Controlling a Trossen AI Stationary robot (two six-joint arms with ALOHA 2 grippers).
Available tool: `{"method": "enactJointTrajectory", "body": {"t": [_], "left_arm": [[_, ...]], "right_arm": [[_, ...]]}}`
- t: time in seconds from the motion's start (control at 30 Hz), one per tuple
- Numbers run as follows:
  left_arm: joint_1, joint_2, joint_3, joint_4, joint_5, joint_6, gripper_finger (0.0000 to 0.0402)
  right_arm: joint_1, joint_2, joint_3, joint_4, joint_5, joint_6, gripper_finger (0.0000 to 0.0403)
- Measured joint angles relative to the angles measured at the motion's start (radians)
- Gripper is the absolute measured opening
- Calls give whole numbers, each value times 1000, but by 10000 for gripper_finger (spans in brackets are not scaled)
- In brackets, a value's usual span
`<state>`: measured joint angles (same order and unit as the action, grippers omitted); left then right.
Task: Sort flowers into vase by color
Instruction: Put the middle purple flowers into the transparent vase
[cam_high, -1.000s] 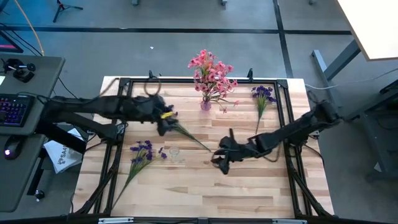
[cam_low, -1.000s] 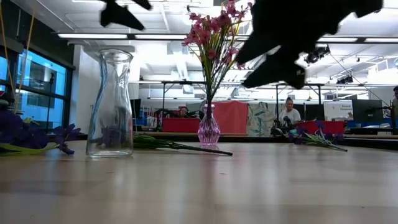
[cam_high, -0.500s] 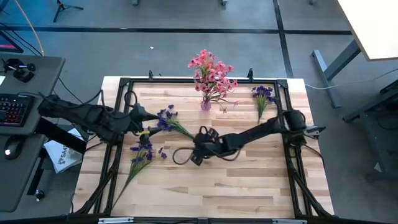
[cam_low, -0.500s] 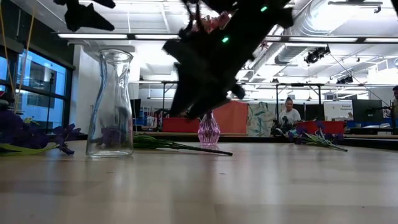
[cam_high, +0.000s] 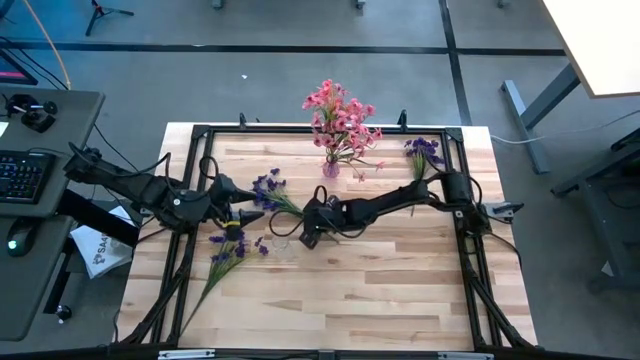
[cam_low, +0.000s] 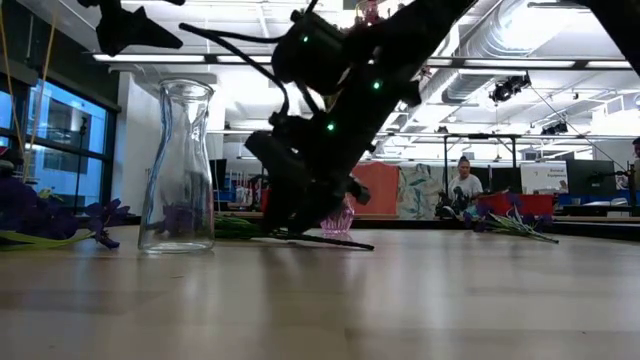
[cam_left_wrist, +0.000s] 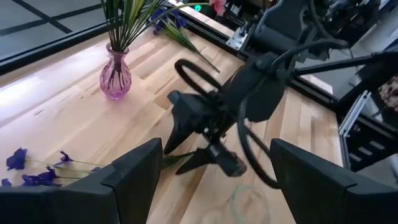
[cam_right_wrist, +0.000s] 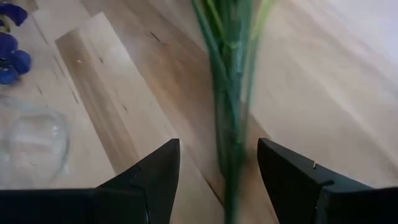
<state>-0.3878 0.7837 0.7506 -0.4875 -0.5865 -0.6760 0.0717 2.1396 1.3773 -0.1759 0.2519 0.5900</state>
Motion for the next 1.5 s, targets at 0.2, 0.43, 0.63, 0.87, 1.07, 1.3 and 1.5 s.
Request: {"method": "enactJointTrajectory", "body": {"t": [0.2, 0.43, 0.63, 0.87, 1.07, 1.3, 1.5], "left_arm": [[0, 1, 0, 46, -1, -5, 284], [0, 0, 0, 103, -32, -2, 284], [3, 1, 3, 171, -69, 178, 284], [4, 0, 4, 284, -115, 218, 284], [28, -6, 4, 327, -165, 286, 284], [29, -45, 4, 557, -94, 339, 284], [-13, -60, 5, 755, -39, 373, 284]], "right_arm": [[16, 41, 3, 46, 32, 15, 205], [20, 36, 3, 5, 14, 30, 41], [47, -75, -4, -120, -94, -41, 7], [86, -296, -2, -310, 36, -81, 3], [126, -482, -2, -276, 165, -49, 1], [173, -587, 0, -26, 270, -119, 1], [193, -583, 2, 401, 247, -361, 0]]}}
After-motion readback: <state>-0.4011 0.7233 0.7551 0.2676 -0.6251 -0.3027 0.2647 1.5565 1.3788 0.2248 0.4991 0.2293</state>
